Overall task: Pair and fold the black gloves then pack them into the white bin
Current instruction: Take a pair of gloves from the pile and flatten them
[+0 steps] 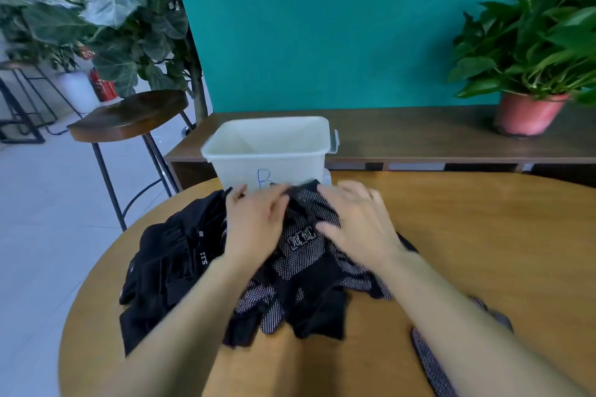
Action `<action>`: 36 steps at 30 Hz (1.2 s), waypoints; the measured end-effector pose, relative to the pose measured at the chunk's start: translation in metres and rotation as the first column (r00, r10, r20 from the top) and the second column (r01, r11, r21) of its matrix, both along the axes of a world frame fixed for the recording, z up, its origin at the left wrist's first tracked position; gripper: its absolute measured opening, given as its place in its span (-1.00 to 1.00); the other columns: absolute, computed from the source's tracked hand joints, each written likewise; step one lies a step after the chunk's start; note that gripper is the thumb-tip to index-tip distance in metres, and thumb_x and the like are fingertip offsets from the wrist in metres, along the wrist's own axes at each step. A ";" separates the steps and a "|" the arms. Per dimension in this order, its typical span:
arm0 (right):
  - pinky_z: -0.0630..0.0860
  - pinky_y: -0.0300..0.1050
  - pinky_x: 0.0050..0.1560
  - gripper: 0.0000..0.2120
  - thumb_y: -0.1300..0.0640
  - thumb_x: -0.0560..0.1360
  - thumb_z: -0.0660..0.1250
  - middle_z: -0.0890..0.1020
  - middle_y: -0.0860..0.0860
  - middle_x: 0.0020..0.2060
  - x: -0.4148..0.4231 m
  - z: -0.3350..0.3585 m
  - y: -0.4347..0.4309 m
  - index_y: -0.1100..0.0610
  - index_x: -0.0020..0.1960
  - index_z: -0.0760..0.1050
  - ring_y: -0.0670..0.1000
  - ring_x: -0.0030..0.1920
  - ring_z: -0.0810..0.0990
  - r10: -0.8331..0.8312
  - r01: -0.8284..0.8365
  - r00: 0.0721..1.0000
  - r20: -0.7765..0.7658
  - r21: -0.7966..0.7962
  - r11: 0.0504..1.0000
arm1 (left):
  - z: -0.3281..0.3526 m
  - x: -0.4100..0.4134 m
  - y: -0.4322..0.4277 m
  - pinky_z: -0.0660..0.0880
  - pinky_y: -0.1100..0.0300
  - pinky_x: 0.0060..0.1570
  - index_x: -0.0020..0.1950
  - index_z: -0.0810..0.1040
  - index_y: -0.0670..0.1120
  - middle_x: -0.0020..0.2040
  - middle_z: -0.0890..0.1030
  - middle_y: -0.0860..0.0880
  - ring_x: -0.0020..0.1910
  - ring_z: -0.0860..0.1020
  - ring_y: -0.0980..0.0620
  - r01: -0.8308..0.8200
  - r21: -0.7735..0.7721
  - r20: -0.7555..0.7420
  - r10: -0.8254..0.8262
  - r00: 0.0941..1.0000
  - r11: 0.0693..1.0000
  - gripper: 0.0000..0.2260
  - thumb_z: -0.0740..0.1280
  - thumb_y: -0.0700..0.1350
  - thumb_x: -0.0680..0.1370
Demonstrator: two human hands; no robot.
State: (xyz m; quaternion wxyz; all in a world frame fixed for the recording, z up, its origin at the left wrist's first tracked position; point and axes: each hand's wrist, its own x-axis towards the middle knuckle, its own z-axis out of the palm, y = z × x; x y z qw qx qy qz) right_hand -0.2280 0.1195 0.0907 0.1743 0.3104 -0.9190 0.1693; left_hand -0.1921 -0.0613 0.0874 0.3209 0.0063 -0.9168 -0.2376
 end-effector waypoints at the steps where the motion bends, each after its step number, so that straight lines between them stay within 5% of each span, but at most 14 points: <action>1: 0.14 0.00 0.39 -0.38 -0.11 0.54 0.33 0.46 0.00 0.39 0.001 0.012 0.004 0.03 0.53 0.24 0.01 0.46 0.23 -0.006 0.006 1.000 0.014 -0.022 1.000 | 0.018 0.004 -0.002 0.37 0.13 0.26 0.24 0.63 -0.05 0.00 0.70 0.00 -0.02 0.61 -0.01 0.030 0.140 0.025 -0.033 0.999 0.990 -0.77 0.27 -0.14 0.64; 5: 0.21 0.05 0.41 -0.26 -0.13 0.44 0.45 0.49 0.04 0.33 0.012 0.068 0.026 0.01 0.53 0.26 0.03 0.42 0.28 0.015 0.015 0.989 0.148 -0.202 0.979 | 0.080 0.025 0.006 0.61 -0.07 0.01 0.04 0.67 -0.08 -0.07 0.70 -0.17 -0.08 0.66 -0.15 0.189 0.492 0.021 -0.229 0.973 0.850 -0.84 0.29 -0.11 0.63; 9: 0.39 -0.04 0.38 -0.36 0.02 0.42 0.52 0.53 -0.06 0.32 0.034 0.108 0.056 0.10 0.43 0.40 -0.12 0.31 0.48 0.176 -0.009 0.917 0.357 -0.423 0.906 | 0.103 0.049 0.037 0.64 0.05 -0.04 0.16 0.64 -0.15 0.00 0.71 -0.13 -0.04 0.69 -0.07 0.308 0.751 0.025 -0.491 0.871 0.584 -0.82 0.26 -0.19 0.64; 13: 0.56 -0.22 0.09 -0.89 0.22 0.49 0.45 0.72 -0.06 -0.06 0.064 0.114 0.089 0.13 0.01 0.68 -0.13 -0.02 0.67 0.297 0.022 0.811 0.504 -0.534 0.845 | 0.091 0.066 0.069 0.61 -0.01 0.06 0.12 0.65 -0.16 0.04 0.69 -0.20 0.01 0.67 -0.14 0.346 0.823 0.050 -0.664 0.746 0.451 -0.82 0.26 -0.20 0.63; 14: 0.51 -0.36 -0.11 -0.80 0.26 0.51 0.41 0.69 -0.13 -0.29 0.070 0.112 0.096 0.05 -0.23 0.69 -0.22 -0.24 0.64 0.289 0.048 0.801 0.525 -0.537 0.842 | 0.087 0.070 0.075 0.59 -0.01 0.09 0.14 0.64 -0.17 0.07 0.69 -0.20 0.05 0.66 -0.14 0.336 0.830 0.076 -0.687 0.723 0.445 -0.81 0.26 -0.19 0.64; 16: 0.31 -0.43 -0.38 -0.48 0.28 0.54 0.37 0.45 -0.19 -0.60 0.075 0.100 0.103 0.03 -0.58 0.48 -0.24 -0.53 0.40 0.278 0.088 0.789 0.548 -0.549 0.831 | 0.079 0.074 0.084 0.56 0.00 0.11 0.14 0.65 -0.16 0.08 0.68 -0.19 0.08 0.66 -0.15 0.328 0.829 0.115 -0.712 0.693 0.453 -0.81 0.27 -0.18 0.63; 18: 0.22 -0.26 -0.35 -0.56 0.21 0.53 0.40 0.37 -0.12 -0.53 0.081 0.094 0.113 0.16 -0.50 0.41 -0.14 -0.47 0.26 0.237 0.133 0.797 0.555 -0.544 0.828 | 0.079 0.080 0.090 0.57 0.08 -0.02 0.00 0.70 -0.11 0.01 0.70 -0.18 -0.03 0.68 -0.10 0.323 0.814 0.132 -0.695 0.707 0.484 -0.83 0.30 -0.18 0.62; 20: 0.27 -0.19 -0.27 -0.64 0.16 0.53 0.40 0.45 0.04 -0.40 0.086 0.092 0.117 0.39 -0.31 0.44 -0.04 -0.35 0.34 0.250 0.158 0.791 0.559 -0.581 0.799 | 0.082 0.086 0.094 0.56 0.20 -0.19 -0.18 0.72 -0.05 -0.09 0.72 -0.14 -0.18 0.67 -0.01 0.322 0.800 0.141 -0.681 0.719 0.506 -0.78 0.33 -0.16 0.61; 24: 0.37 -0.45 -0.35 -0.71 0.20 0.56 0.36 0.60 -0.10 -0.42 0.098 0.084 0.121 0.22 -0.34 0.54 -0.21 -0.42 0.50 0.243 0.220 0.777 0.580 -0.612 0.760 | 0.081 0.095 0.100 0.46 0.26 -0.23 -0.35 0.68 0.00 -0.29 0.68 -0.01 -0.33 0.59 0.10 0.302 0.741 0.208 -0.633 0.746 0.600 -0.73 0.40 -0.12 0.57; 26: 0.35 -0.45 -0.36 -0.70 0.18 0.55 0.37 0.57 0.02 -0.36 0.102 0.081 0.121 0.40 -0.23 0.55 -0.11 -0.34 0.47 0.237 0.231 0.786 0.571 -0.627 0.744 | 0.078 0.099 0.102 0.42 0.34 -0.31 -0.41 0.64 -0.01 -0.37 0.62 0.05 -0.43 0.52 0.19 0.289 0.711 0.228 -0.599 0.767 0.641 -0.68 0.40 -0.15 0.56; 28: 0.35 -0.37 -0.32 -0.68 0.16 0.55 0.38 0.49 0.12 -0.28 0.102 0.079 0.122 0.44 -0.18 0.52 0.01 -0.25 0.41 0.225 0.252 0.807 0.547 -0.662 0.706 | 0.076 0.101 0.105 0.44 0.35 -0.25 -0.30 0.66 -0.02 -0.30 0.65 0.05 -0.38 0.54 0.20 0.277 0.710 0.207 -0.568 0.796 0.647 -0.79 0.42 -0.16 0.55; 32: 0.26 -0.15 -0.28 -0.59 0.13 0.52 0.41 0.37 0.11 -0.39 0.105 0.070 0.121 0.39 -0.32 0.38 0.01 -0.34 0.30 0.098 0.341 0.859 0.503 -0.703 0.624 | 0.067 0.103 0.116 0.49 0.29 0.09 -0.11 0.68 0.05 -0.12 0.67 0.17 -0.08 0.61 0.27 0.137 0.572 0.142 -0.262 0.955 0.809 -0.89 0.44 -0.17 0.50; 36: 0.27 -0.11 -0.31 -0.53 -0.05 0.44 0.40 0.28 -0.04 -0.55 0.110 0.054 0.112 0.15 -0.46 0.28 0.01 -0.43 0.23 -0.055 0.335 0.920 0.389 -0.703 0.628 | 0.050 0.119 0.151 0.47 0.32 0.16 0.15 0.64 0.06 0.00 0.66 0.20 0.03 0.60 0.29 0.272 0.527 0.139 -0.397 0.907 0.805 -0.70 0.52 -0.08 0.44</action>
